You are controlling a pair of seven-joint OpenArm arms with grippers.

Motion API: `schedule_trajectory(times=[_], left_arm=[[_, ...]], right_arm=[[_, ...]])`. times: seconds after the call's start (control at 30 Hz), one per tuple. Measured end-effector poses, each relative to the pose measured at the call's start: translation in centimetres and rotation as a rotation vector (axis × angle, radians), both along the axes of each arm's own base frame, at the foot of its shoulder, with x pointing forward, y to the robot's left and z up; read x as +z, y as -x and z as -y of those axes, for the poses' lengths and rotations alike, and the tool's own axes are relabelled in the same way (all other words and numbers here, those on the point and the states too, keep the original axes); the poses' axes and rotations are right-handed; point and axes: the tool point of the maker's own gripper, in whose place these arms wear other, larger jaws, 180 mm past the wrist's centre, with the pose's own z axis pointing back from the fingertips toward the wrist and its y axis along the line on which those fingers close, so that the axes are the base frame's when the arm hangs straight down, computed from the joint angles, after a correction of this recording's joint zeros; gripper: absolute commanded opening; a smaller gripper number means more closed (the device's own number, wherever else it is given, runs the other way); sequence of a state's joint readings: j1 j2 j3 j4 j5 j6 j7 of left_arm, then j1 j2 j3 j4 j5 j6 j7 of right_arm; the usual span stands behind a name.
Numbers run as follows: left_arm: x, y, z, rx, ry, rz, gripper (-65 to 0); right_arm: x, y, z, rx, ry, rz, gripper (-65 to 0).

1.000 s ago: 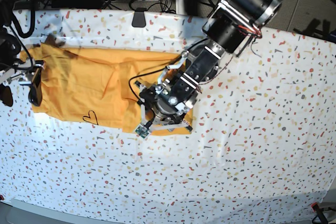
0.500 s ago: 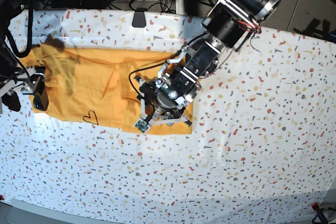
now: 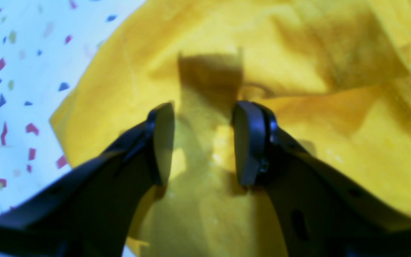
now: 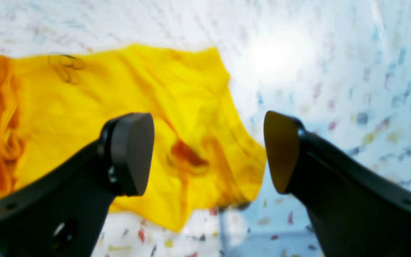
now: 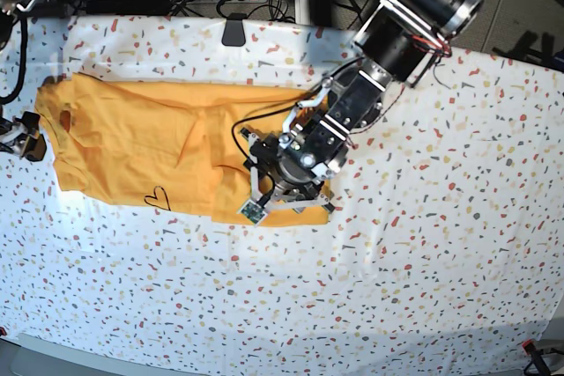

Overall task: Fold the T-shirt properly
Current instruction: 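Smooth the folded end with the left gripper while the right arm withdraws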

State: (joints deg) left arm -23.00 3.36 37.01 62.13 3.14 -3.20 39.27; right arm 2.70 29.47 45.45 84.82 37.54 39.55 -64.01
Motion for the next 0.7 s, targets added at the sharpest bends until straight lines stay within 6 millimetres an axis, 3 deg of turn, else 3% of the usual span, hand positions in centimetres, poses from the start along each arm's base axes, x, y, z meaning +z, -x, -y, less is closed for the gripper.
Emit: schedule_trajectory(times=[0.07,0.27,0.47,0.57,0.7], left_arm=[[-0.5,0.1,-0.9,0.011,-0.01,-0.005,-39.0],[-1.0,0.7,-1.0,0.014,0.043,-0.002,-39.0],[-1.1,0.7,-1.0,0.006,0.046,0.002,-39.0],[-1.1,0.7,-1.0,0.006,0.046,0.002,-39.0],[-1.1,0.7,-1.0,0.006,0.046,0.003,-39.0]], right_arm=[[-1.1,-0.4,1.4,-0.031,-0.108,-0.027,-17.9],[-3.7,-0.2,5.5,-0.168,-0.3,-0.105,-17.9],[-6.5,0.1,4.5,-0.221,-0.511,-0.134,-17.9],[-6.7,0.1,4.4,-0.225,-0.518,-0.129,-17.9],[-6.8,-0.3,6.2,-0.269,-0.424,-0.093,-17.9]])
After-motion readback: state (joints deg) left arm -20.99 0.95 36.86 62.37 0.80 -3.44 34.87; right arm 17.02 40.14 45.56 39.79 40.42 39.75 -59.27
